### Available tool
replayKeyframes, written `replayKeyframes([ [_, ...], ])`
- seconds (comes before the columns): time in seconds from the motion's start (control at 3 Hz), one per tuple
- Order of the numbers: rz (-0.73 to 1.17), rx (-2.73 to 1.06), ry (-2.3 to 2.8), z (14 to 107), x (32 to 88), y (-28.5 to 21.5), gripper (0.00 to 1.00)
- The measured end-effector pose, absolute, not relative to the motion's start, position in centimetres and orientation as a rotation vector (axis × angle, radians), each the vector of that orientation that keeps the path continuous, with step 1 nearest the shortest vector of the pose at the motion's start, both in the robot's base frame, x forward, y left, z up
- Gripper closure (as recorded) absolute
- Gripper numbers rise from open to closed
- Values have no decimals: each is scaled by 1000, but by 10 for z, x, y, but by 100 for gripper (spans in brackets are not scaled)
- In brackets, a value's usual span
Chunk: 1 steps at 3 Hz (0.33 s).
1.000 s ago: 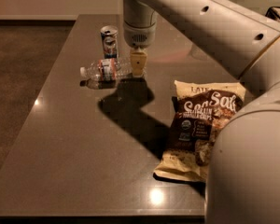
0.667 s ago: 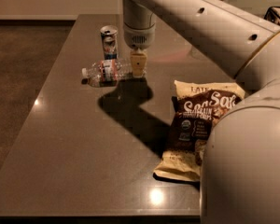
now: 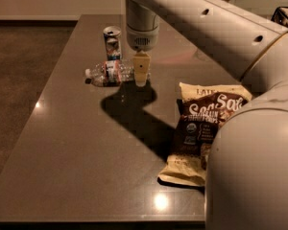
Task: Move water bottle near redbull can
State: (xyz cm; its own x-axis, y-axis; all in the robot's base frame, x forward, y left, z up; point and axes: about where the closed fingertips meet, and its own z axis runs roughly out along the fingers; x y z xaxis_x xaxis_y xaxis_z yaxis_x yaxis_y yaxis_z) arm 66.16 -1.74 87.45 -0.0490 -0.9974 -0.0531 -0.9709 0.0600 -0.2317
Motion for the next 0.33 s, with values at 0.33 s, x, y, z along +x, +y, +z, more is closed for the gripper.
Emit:
replayKeyframes([
  [0.33, -196, -2017, 2132, 875, 662, -17, 0],
])
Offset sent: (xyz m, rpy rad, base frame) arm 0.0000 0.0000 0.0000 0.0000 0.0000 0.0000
